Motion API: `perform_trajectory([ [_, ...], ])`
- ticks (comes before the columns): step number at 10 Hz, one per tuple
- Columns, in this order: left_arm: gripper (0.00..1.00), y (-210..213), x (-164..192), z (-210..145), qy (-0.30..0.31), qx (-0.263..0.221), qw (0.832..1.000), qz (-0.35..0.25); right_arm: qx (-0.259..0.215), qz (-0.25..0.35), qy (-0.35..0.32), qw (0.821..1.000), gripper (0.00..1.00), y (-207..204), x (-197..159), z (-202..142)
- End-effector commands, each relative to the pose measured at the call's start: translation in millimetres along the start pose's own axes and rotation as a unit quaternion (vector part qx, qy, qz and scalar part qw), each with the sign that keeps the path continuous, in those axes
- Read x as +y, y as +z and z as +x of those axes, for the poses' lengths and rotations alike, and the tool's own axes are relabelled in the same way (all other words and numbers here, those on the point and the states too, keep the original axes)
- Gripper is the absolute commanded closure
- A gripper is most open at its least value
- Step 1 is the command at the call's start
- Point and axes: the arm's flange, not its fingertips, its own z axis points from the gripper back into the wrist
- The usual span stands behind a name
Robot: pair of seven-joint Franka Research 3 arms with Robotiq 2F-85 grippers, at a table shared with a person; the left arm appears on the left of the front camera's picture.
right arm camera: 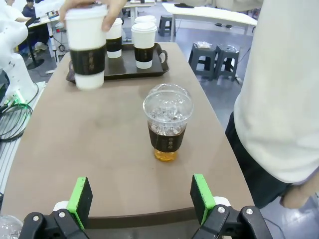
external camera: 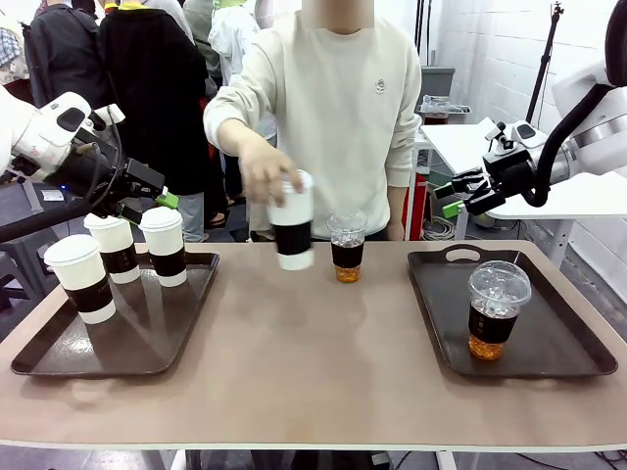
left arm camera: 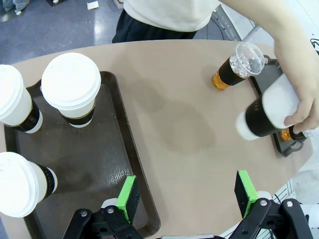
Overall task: Distribute the coffee onto the tray.
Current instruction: Pick up another iced Americano from the middle of the table and place it on the right Handle tray.
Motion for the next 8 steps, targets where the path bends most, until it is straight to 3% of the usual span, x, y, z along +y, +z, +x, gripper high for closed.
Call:
perform_trajectory([
  [1,0.00,0,1,0,0.003,0.001,1.000,-0.009,0.001,0.000,0.001,1.000,0.00,1,0,1],
  [5,0.00,0,1,0,0.003,0.001,1.000,-0.009,0.000,0.000,0.000,1.000,0.00,0,0,0],
  [8,0.00,0,1,0,0.003,0.001,1.000,-0.009,-0.023,0.015,0.011,1.000,0.00,-39,-16,0],
])
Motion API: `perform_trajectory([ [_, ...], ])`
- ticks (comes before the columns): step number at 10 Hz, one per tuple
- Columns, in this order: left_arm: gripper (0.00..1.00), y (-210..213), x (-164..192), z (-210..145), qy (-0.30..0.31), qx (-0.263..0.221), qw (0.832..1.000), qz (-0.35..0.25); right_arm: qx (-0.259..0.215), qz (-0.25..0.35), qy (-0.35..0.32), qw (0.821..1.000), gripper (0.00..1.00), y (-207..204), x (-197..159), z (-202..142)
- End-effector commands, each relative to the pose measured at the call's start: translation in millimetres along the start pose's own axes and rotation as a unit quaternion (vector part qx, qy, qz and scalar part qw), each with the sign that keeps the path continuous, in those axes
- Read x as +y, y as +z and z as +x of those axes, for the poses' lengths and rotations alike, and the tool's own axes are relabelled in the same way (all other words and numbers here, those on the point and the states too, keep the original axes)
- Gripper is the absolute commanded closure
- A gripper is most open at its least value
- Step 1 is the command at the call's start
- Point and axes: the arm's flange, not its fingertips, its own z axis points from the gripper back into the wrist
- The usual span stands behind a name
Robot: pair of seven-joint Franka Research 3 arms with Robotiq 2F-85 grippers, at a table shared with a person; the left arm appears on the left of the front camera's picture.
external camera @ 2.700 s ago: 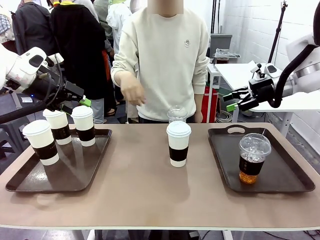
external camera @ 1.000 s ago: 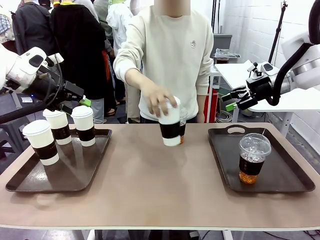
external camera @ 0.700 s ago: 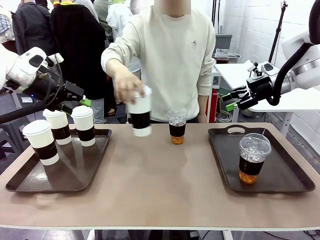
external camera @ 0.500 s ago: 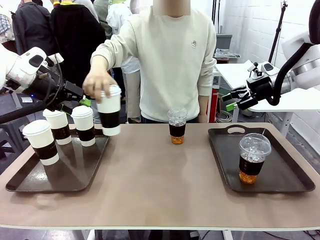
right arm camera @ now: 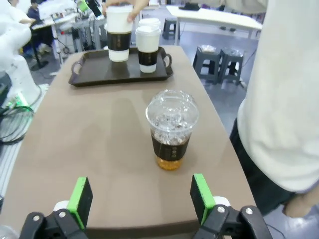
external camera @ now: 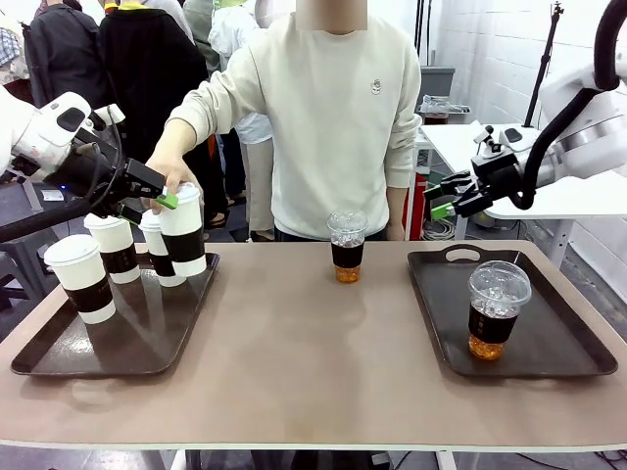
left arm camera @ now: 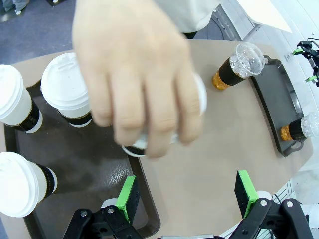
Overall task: Distribute the coffee onto the tray.
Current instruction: Pick up another iced Americano from the middle of the table and place it on the right Handle tray.
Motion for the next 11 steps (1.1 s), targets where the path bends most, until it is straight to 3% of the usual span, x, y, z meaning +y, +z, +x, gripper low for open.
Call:
perform_trajectory([
  [1,0.00,0,2,0,0.003,0.001,1.000,-0.009,-0.021,-0.004,0.006,1.000,0.00,-25,-15,-6],
  [6,0.00,0,2,0,0.003,0.001,1.000,-0.009,-0.033,-0.004,0.002,0.999,0.00,-70,-28,-23],
  [8,0.00,0,2,0,0.003,0.001,1.000,-0.009,-0.015,-0.002,-0.003,1.000,0.00,-71,-25,-21],
  [11,0.00,0,2,0,0.003,0.001,1.000,-0.009,-0.025,0.007,-0.009,1.000,0.00,-69,-22,-27],
])
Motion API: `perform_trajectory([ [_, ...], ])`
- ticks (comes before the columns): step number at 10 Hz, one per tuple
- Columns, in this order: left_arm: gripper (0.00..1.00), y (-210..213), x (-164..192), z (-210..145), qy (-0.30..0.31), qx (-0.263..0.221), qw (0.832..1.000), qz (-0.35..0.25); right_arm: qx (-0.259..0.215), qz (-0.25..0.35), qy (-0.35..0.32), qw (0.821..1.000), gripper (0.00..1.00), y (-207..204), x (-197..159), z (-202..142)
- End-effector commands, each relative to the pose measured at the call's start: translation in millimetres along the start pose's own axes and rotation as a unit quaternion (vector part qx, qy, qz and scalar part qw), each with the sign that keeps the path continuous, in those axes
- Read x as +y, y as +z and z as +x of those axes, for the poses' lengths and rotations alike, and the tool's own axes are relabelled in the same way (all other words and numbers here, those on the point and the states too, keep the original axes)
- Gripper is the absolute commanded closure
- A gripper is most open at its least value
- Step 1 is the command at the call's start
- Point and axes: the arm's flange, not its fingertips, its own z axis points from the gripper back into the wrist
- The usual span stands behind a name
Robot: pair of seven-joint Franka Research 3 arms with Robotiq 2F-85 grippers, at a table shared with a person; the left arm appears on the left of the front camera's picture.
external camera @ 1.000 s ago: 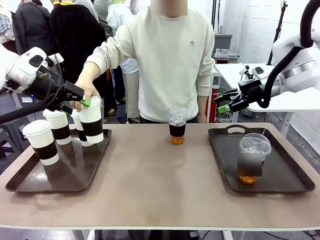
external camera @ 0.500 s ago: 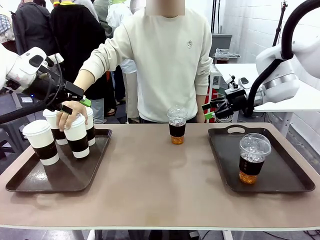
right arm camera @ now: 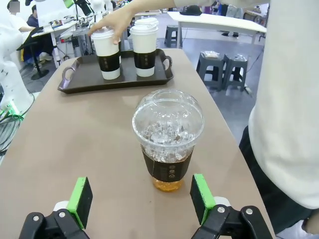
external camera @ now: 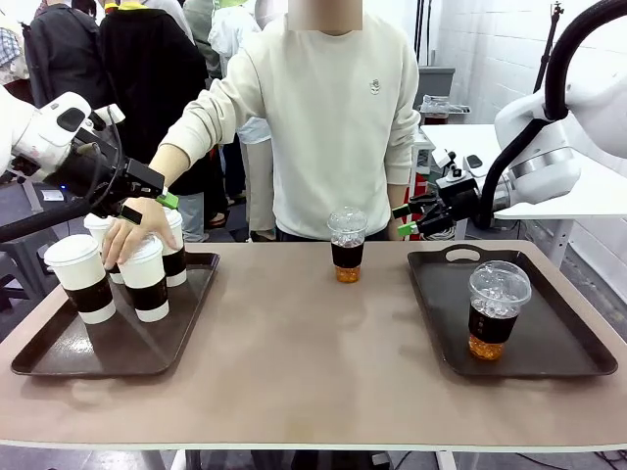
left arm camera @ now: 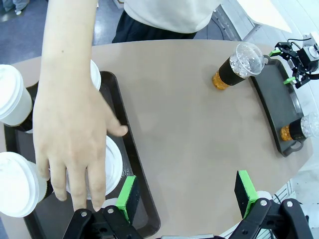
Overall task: Distribute the coffee onto the tray.
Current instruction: Pick up another iced Americano from the middle of the table and place it on the right Handle tray.
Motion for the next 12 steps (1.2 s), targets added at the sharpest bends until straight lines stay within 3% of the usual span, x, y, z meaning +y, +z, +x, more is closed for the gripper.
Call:
perform_trajectory([
  [1,0.00,0,2,0,0.003,0.001,1.000,-0.009,-0.002,0.002,0.000,1.000,0.00,0,0,0],
  [12,0.00,0,2,0,0.003,0.001,1.000,-0.009,-0.058,-0.038,0.002,0.998,0.00,-46,-34,-51],
])
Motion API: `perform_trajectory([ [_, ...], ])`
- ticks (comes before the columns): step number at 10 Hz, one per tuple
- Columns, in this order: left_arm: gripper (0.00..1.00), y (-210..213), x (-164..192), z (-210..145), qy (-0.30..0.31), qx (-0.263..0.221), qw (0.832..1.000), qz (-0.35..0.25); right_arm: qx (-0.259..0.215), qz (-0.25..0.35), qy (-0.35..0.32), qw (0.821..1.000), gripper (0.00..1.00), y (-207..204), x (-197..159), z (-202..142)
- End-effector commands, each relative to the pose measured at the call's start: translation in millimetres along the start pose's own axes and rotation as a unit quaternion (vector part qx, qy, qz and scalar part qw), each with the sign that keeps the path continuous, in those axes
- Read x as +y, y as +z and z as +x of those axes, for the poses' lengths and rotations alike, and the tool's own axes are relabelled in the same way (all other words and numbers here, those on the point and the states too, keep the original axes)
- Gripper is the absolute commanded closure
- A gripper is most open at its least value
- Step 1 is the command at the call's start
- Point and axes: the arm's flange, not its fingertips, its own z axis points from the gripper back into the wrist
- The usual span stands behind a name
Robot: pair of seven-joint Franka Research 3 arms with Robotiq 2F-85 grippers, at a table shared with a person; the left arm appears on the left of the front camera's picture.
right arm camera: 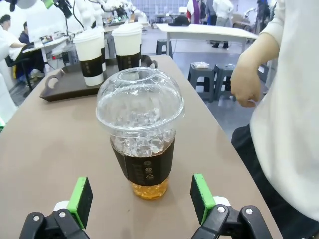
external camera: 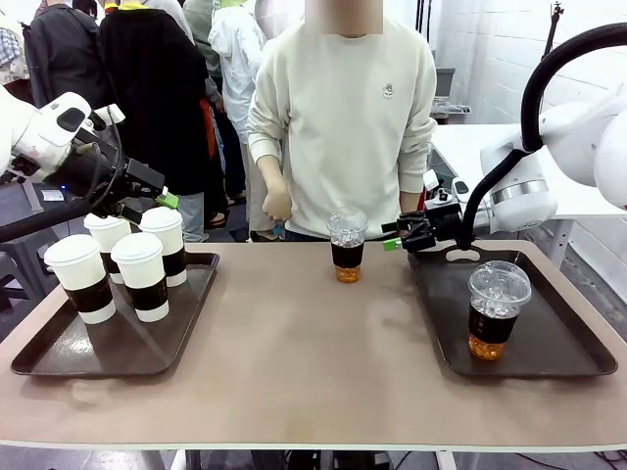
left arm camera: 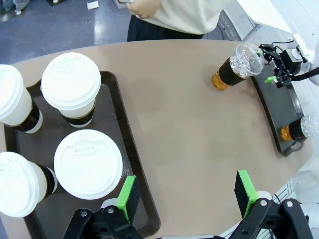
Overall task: Distribute the coffee onto the tray.
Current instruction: Pick up another iced Americano from the middle of the table and place it on the right Handle tray.
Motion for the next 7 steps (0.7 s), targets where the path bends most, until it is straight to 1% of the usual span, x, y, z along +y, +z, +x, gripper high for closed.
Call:
perform_trajectory([
  [1,0.00,-0.5,1.5,0.2,0.003,0.001,1.000,-0.009,-0.010,-0.012,0.011,1.000,0.00,-10.2,-7.8,-1.5],
  [3,0.00,-0.5,1.5,0.2,0.003,0.001,1.000,-0.009,-0.002,-0.001,0.002,1.000,0.00,-2.6,-0.8,-1.3],
  [7,0.00,-0.5,1.5,0.2,0.003,0.001,1.000,-0.009,-0.001,-0.003,0.001,1.000,0.00,-2.3,-1.1,-2.2],
])
